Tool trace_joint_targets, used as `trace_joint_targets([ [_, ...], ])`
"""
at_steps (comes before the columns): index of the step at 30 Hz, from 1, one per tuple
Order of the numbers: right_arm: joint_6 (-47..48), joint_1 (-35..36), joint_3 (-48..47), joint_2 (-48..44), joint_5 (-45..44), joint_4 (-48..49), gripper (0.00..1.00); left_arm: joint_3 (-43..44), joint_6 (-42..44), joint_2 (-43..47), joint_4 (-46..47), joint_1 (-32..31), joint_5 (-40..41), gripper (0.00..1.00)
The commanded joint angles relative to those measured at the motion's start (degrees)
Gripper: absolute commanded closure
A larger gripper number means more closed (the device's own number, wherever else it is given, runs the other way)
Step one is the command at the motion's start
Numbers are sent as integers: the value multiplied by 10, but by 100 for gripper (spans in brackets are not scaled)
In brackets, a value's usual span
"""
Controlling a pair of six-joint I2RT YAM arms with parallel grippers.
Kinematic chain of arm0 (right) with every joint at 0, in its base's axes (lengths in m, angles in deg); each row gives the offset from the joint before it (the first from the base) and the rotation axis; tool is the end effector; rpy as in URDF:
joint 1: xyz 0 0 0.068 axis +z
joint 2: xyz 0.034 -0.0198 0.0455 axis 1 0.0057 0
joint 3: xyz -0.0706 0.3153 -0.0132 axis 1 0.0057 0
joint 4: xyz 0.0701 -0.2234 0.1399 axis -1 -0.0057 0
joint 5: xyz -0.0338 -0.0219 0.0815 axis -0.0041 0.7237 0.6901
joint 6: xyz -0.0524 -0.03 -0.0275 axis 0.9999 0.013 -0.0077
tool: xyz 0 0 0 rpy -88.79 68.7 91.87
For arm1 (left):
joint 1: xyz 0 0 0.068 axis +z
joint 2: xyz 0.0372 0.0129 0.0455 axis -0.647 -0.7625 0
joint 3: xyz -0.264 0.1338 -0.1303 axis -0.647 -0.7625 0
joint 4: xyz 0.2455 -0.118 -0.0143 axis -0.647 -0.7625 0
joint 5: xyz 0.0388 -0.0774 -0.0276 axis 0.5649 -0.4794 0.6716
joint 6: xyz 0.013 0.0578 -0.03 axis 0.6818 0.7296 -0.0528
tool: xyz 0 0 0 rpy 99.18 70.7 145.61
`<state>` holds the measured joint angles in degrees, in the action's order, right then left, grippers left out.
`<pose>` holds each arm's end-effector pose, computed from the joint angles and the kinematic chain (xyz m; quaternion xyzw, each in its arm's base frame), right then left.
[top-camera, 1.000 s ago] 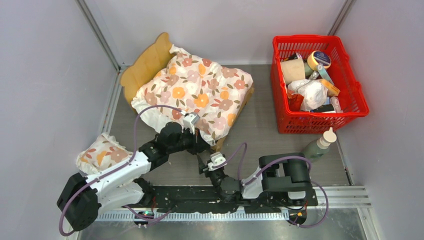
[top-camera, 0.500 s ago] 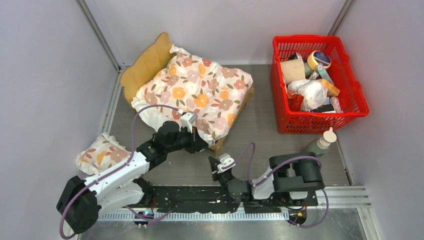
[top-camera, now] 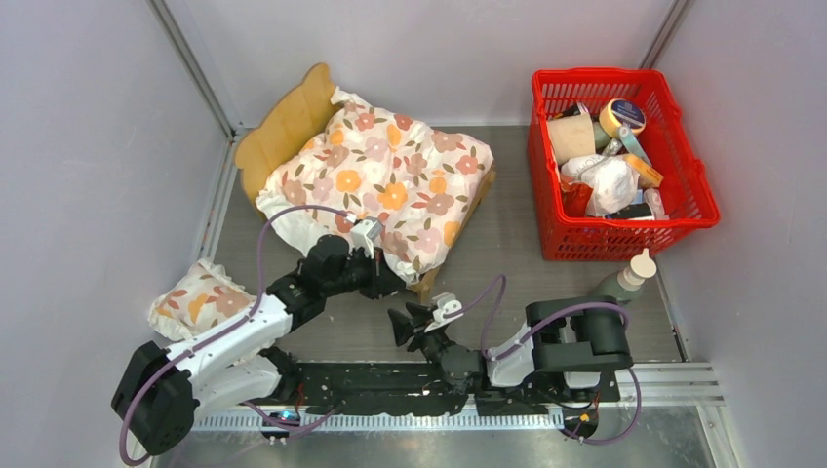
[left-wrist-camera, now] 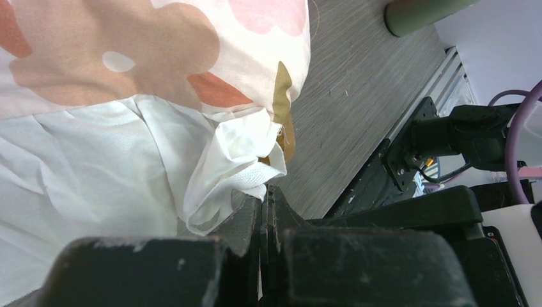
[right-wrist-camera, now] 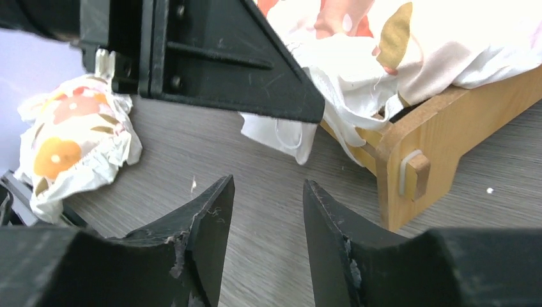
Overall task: Set up the pet bed
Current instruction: Tie the ropes to the bed frame.
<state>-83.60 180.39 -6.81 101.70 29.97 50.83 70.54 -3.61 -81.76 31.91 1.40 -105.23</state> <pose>0.0416 0.2926 0.1945 -0.0813 0.6951 0.2973 0.6495 0.1568 -0.1489 0.2580 0.1361 0.8346 -0.4157 0.3348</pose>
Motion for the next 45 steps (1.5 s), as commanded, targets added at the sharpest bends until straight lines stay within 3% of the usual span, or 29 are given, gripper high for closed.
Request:
trace_joint_targets([
  [1,-69,-33,-33,14,-6,27,50,17,-10,-2,-1,3,-10,100],
  [10,-161,-79,-59,31,17,-36,59,18,-23,-4,0,3,-15,100],
  [19,-167,-92,-72,60,17,-25,61,17,-27,0,1,3,-14,100],
  [22,-134,-92,-63,66,37,15,90,15,-21,3,-2,3,-9,100],
  [24,-128,-87,-40,52,55,15,94,18,-9,4,-19,4,-7,100],
  [30,-170,-41,19,-26,35,-111,95,11,20,21,-50,5,3,100],
  [45,-227,-8,58,-85,10,-204,95,-35,4,28,-27,6,-12,100],
])
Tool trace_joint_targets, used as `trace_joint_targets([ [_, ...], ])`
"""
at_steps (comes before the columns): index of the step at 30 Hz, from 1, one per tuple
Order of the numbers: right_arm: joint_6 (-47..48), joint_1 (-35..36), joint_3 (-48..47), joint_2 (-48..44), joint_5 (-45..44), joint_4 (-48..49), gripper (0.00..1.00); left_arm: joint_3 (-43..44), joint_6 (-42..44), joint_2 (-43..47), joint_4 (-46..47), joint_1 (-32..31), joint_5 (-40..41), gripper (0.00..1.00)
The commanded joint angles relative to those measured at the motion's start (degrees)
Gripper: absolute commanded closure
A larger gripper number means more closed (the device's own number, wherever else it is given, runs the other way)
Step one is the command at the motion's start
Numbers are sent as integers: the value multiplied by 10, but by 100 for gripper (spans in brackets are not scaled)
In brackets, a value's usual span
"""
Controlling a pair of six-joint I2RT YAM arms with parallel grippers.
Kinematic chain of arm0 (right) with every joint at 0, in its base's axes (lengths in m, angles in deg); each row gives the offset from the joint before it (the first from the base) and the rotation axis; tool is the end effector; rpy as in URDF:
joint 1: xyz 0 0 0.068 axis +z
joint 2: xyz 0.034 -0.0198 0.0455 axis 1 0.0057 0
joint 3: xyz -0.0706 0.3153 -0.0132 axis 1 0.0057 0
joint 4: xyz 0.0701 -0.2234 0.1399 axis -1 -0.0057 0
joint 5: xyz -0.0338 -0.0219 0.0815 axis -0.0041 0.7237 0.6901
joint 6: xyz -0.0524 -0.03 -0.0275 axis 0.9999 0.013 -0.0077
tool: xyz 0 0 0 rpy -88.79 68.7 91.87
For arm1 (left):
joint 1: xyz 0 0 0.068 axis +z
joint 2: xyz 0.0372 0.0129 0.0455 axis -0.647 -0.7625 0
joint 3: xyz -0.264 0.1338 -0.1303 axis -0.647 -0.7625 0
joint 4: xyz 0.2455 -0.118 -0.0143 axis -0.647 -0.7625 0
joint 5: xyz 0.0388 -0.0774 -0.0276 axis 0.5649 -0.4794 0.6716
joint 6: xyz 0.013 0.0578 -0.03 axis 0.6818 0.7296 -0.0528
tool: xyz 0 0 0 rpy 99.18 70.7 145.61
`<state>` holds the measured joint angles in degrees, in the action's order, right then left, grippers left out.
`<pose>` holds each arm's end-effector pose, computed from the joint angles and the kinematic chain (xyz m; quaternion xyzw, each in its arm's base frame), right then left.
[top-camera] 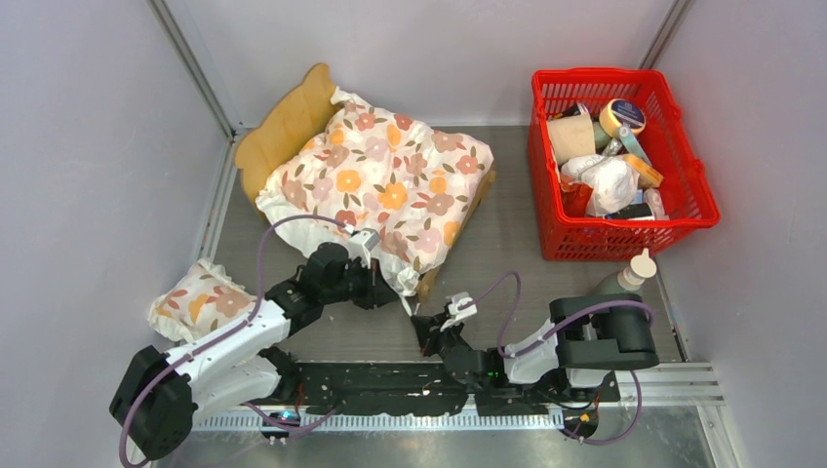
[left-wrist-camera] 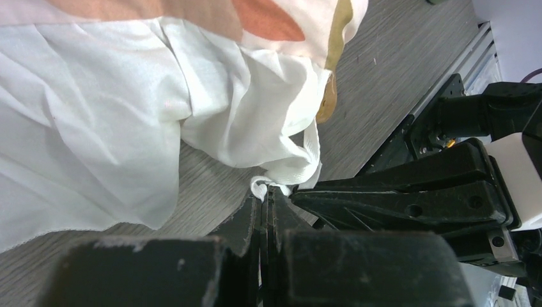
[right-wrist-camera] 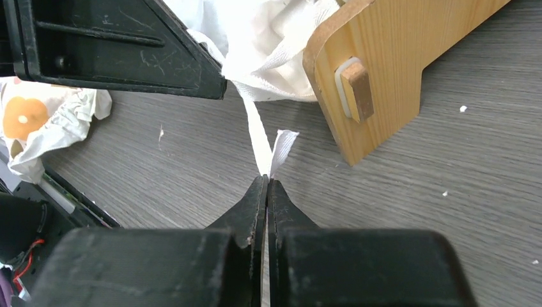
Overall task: Set up the pet bed
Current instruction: Tie the ropes to the bed frame.
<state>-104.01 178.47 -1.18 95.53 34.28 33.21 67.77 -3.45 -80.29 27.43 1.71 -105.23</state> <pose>0.0486 0.2595 0.1688 -0.0570 0.7548 0.3115 0.5745 0.1462 -0.1390 0.2370 0.1291 0.8600 -0.3928 0.2990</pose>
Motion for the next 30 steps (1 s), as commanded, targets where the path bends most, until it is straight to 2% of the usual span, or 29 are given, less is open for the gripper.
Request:
trace_joint_targets([
  [1,-18,12,0,-25,-41,-28,95,-14,-3,14,23,2,-18,100],
  [5,46,9,-18,-50,-50,-49,95,-56,-32,24,62,2,-42,100],
  [9,38,-2,-74,-90,-36,-231,95,-93,-41,38,85,1,-42,100],
  [11,38,-14,-87,-98,-10,-271,95,-104,-47,39,99,1,-47,100],
  [18,80,-57,-96,-95,125,-282,95,-124,-65,34,132,-8,-60,100],
  [30,112,-90,-145,-64,240,-317,95,-138,-65,68,93,-18,-23,100],
])
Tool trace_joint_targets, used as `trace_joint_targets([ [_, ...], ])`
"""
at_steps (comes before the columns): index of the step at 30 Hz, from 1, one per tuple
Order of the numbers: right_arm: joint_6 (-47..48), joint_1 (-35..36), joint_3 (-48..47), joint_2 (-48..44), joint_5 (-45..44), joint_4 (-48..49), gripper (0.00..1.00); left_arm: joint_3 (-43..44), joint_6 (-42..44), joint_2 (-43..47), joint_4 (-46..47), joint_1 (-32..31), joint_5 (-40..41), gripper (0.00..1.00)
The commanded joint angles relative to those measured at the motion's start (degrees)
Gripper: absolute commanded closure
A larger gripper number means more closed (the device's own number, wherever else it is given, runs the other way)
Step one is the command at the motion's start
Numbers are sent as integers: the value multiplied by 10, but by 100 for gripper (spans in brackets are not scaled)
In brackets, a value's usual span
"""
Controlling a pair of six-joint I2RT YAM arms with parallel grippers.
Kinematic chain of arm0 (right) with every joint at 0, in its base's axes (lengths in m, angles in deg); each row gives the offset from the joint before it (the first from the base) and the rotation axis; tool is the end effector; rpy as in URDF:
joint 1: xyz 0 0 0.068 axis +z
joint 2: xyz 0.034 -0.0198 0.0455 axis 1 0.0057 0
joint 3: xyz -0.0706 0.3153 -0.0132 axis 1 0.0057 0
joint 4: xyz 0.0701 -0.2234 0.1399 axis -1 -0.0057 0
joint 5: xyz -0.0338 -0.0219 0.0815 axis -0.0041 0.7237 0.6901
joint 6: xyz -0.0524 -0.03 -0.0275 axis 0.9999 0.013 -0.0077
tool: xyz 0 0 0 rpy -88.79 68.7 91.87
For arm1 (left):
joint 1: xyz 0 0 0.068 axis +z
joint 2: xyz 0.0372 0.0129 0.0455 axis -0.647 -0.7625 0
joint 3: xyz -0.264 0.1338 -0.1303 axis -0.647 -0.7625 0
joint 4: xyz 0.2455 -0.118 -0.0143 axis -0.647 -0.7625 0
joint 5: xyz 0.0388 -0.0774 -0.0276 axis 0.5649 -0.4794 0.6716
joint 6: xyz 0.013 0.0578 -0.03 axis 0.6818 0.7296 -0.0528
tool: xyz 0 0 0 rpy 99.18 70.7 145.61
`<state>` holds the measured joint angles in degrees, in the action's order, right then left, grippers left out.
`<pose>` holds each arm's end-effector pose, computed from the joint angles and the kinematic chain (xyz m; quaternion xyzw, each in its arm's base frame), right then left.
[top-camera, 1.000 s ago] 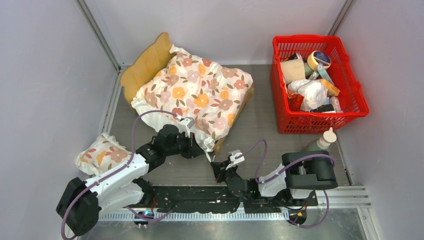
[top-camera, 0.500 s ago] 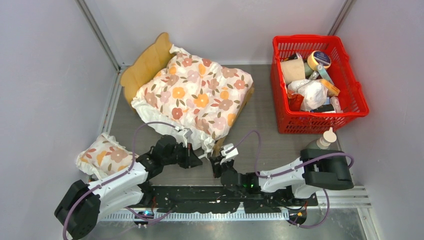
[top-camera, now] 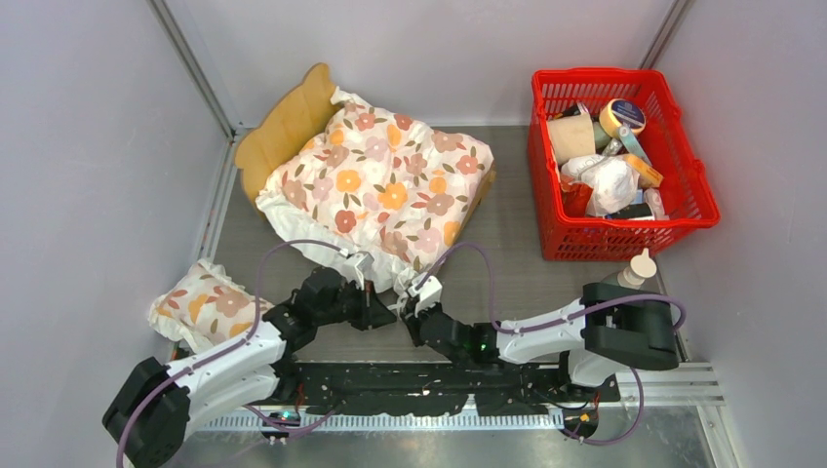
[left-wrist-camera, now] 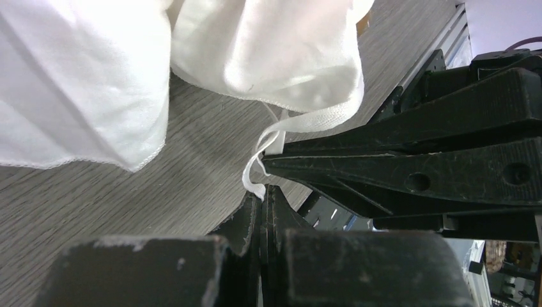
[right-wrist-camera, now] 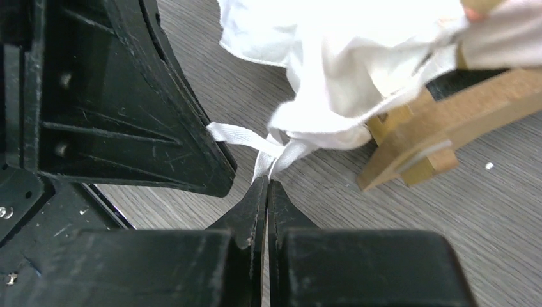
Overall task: Set up the pet bed
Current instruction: Tie the ropes to the bed frame.
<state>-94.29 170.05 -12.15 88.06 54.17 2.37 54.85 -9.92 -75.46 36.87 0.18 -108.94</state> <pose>0.0784 0.2812 0.1922 -0.2270 0.7969 0.2458 0.5030 0.1148 -0.1237 0.1892 0.1090 0.8538 -0.4381 0.2595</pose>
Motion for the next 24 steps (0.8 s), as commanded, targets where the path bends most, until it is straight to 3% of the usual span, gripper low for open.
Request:
trace_joint_targets([
  [1,15,-6,-40,12,39,-13,95,-10,0,23,-3,-3,15,100],
  [12,61,-26,-66,-10,14,-99,95,-2,4,9,-6,-3,34,100],
  [24,167,-56,-90,-33,68,-150,95,4,-1,-7,20,-3,55,100],
])
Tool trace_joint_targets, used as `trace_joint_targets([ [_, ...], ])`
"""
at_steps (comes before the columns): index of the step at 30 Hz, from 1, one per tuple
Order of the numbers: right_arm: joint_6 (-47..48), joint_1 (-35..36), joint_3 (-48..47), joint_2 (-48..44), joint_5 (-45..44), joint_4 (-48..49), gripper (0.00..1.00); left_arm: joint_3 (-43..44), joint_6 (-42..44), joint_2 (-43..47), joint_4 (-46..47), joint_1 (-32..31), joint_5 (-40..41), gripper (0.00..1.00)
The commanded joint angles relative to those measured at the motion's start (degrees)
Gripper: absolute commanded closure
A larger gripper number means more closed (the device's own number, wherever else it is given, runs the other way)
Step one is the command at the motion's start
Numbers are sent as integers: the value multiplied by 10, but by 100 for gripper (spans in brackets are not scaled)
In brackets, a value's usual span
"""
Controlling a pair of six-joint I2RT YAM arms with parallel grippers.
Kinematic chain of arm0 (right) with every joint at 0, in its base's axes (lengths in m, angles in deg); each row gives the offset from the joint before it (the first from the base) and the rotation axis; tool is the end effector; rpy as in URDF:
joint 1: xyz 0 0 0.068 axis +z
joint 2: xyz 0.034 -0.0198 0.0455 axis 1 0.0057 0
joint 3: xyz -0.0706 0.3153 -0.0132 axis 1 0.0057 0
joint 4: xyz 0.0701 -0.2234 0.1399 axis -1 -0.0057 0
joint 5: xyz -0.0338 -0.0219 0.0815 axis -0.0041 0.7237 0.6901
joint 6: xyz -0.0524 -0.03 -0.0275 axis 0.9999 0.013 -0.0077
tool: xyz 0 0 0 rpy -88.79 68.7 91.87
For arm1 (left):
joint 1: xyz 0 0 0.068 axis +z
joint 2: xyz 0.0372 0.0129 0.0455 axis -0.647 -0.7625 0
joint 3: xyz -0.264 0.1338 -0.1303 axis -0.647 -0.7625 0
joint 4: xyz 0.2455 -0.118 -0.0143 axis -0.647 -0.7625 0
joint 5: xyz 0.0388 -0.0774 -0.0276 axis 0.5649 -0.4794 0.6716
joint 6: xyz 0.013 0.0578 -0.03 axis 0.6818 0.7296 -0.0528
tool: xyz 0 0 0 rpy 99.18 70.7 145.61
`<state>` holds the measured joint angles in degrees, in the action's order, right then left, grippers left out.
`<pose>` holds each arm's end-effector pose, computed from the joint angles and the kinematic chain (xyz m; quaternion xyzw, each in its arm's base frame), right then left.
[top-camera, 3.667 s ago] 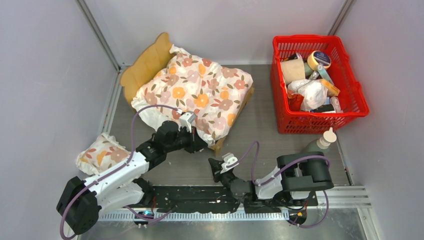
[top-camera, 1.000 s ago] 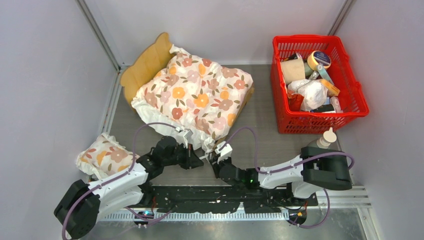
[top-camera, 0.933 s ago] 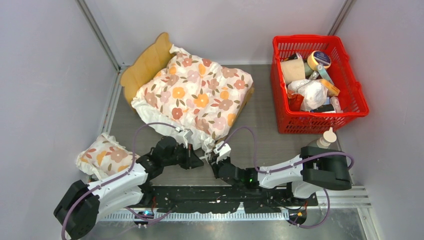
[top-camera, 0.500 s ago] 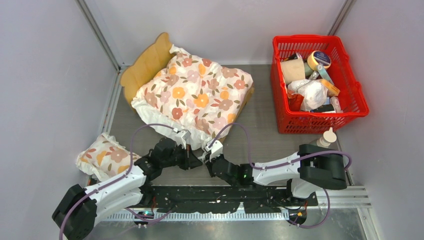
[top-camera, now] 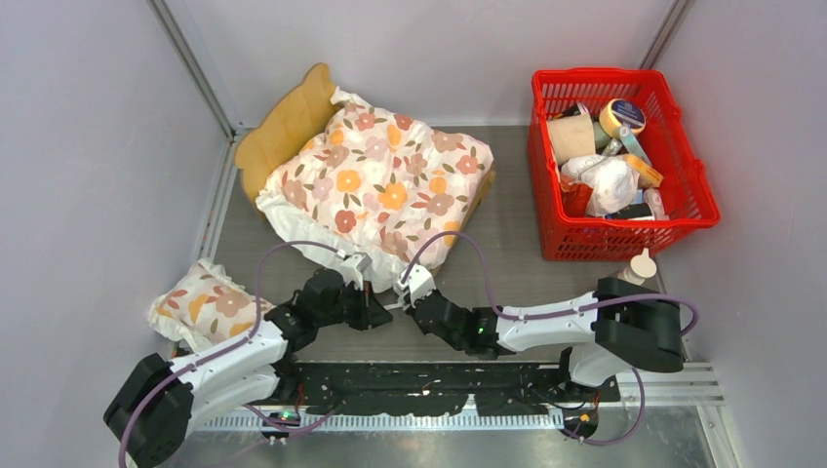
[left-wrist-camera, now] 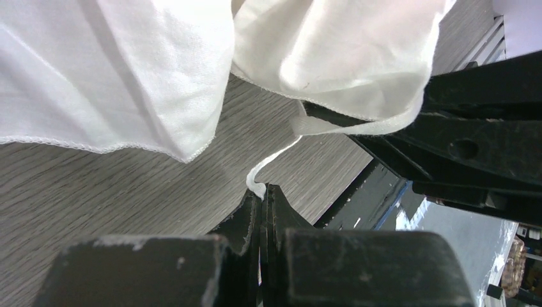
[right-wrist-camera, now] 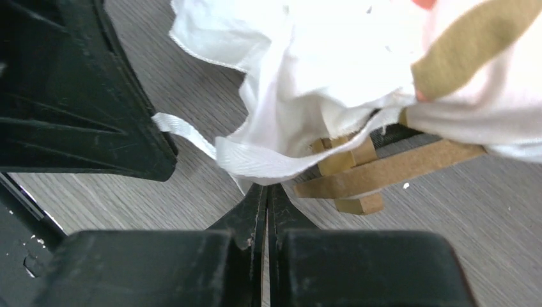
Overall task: Set up the pet bed
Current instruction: Tie the ropes to the bed frame.
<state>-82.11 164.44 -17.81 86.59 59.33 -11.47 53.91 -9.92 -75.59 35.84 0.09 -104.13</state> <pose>0.1039 0.2813 0.2033 -0.3227 0.7982 0.1561 0.4841 0.1153 -0.1190 0.1805 0.0872 0.8692 -0.4037 0.2717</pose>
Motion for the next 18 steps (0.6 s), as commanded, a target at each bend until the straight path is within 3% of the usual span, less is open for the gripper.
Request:
trace_joint_targets([
  [1,51,0,-40,-17,17,-17,95,11,-1,-8,34,-2,7,100],
  [18,132,4,-39,-23,60,14,95,1,-16,-21,56,-2,12,100],
])
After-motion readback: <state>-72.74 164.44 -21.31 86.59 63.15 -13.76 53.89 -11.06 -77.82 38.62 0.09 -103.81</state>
